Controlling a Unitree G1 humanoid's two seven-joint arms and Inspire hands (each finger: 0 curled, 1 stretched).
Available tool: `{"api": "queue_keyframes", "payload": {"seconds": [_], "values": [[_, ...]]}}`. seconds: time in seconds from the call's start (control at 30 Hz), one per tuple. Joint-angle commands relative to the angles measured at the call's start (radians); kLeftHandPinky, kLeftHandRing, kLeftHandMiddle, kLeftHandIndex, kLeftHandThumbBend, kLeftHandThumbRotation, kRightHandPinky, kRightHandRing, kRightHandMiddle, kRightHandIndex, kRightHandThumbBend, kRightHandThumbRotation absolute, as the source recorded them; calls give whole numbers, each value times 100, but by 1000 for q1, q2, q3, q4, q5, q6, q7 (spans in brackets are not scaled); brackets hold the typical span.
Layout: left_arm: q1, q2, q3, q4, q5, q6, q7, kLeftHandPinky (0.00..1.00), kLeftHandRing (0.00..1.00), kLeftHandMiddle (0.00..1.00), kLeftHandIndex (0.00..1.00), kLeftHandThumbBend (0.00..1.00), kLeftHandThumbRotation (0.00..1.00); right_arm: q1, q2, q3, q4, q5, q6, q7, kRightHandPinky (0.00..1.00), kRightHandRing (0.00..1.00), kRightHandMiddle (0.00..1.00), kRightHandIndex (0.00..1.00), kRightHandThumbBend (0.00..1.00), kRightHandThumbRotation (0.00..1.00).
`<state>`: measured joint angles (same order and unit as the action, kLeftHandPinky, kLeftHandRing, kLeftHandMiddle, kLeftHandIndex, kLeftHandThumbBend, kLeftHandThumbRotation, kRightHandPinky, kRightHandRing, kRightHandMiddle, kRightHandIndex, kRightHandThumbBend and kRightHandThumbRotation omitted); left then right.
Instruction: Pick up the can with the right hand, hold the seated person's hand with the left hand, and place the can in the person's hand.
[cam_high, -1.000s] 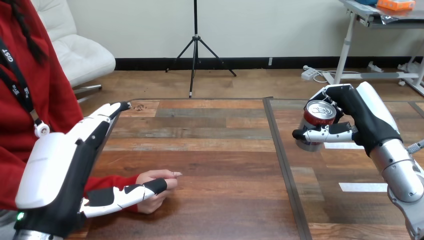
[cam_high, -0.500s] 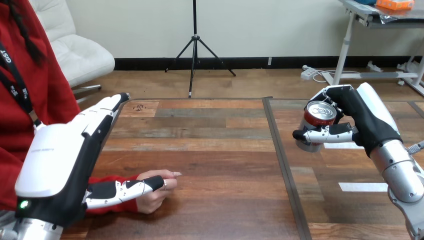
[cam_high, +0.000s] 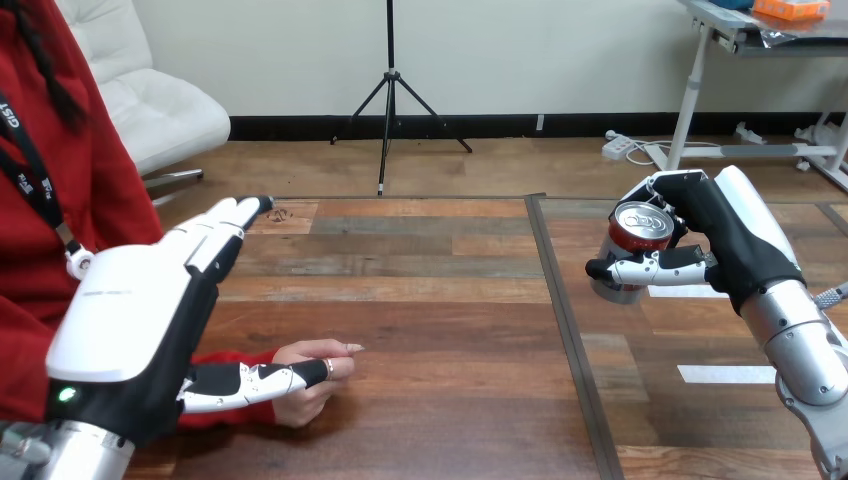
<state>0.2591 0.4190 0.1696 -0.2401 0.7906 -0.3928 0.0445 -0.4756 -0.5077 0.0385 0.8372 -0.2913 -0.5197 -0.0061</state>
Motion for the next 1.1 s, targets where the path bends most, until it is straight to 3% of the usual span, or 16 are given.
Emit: {"api": "queue_keyframes", "payload": {"seconds": [0.0,0.53,1.07], "values": [[-67,57,-38,38,34,20,-19,73,87,90,91,100,49,-77,2,-15,-11,22,-27,-4,37,40,43,45,74,0],[-160,128,-122,188,23,34,-63,74,83,86,86,100,46,-78,-1,-15,-11,21,-25,-5,36,39,43,45,75,0],[-238,164,-189,290,17,78,-87,75,82,85,84,100,38,-79,-4,-16,-13,19,-19,-6,35,38,42,45,75,0]]}}
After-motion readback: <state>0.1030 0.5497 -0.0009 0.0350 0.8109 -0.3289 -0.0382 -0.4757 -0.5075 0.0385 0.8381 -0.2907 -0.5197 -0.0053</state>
